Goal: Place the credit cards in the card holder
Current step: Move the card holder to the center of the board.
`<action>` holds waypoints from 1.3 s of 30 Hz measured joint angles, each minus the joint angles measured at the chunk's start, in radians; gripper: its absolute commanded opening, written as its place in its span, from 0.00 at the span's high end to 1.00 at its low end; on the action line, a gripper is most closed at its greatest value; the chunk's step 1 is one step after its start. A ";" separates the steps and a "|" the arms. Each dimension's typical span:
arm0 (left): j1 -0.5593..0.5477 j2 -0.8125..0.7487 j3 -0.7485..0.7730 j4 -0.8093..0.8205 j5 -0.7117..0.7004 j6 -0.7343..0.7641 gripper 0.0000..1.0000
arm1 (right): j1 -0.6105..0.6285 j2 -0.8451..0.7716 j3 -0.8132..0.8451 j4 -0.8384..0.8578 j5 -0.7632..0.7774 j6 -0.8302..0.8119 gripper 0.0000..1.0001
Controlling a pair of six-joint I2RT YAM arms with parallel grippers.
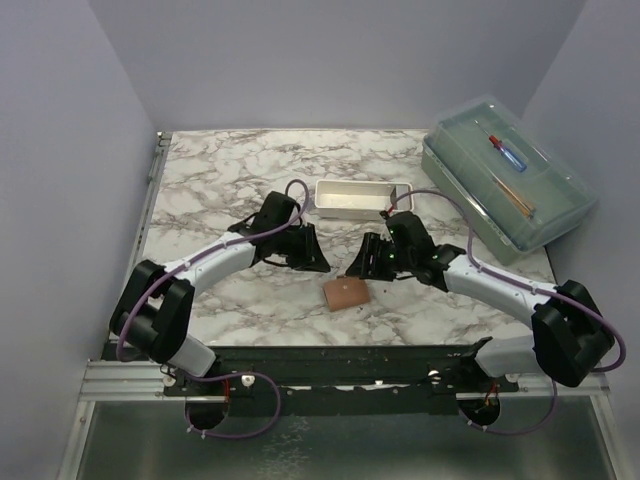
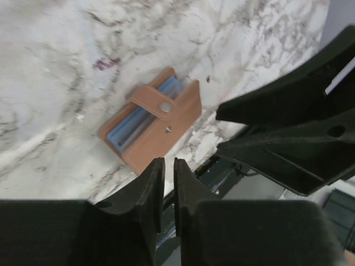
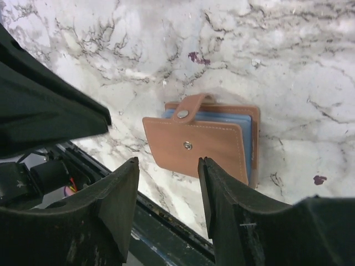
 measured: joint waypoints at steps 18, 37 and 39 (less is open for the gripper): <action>-0.087 0.175 -0.032 0.085 0.042 -0.026 0.90 | 0.000 0.012 -0.099 -0.081 -0.050 0.059 0.55; -0.087 0.203 -0.053 0.138 0.013 -0.077 0.80 | 0.000 0.114 -0.152 0.089 -0.058 0.209 0.49; -0.082 0.201 -0.053 0.139 0.016 -0.076 0.80 | 0.000 0.167 -0.096 0.088 -0.036 0.200 0.50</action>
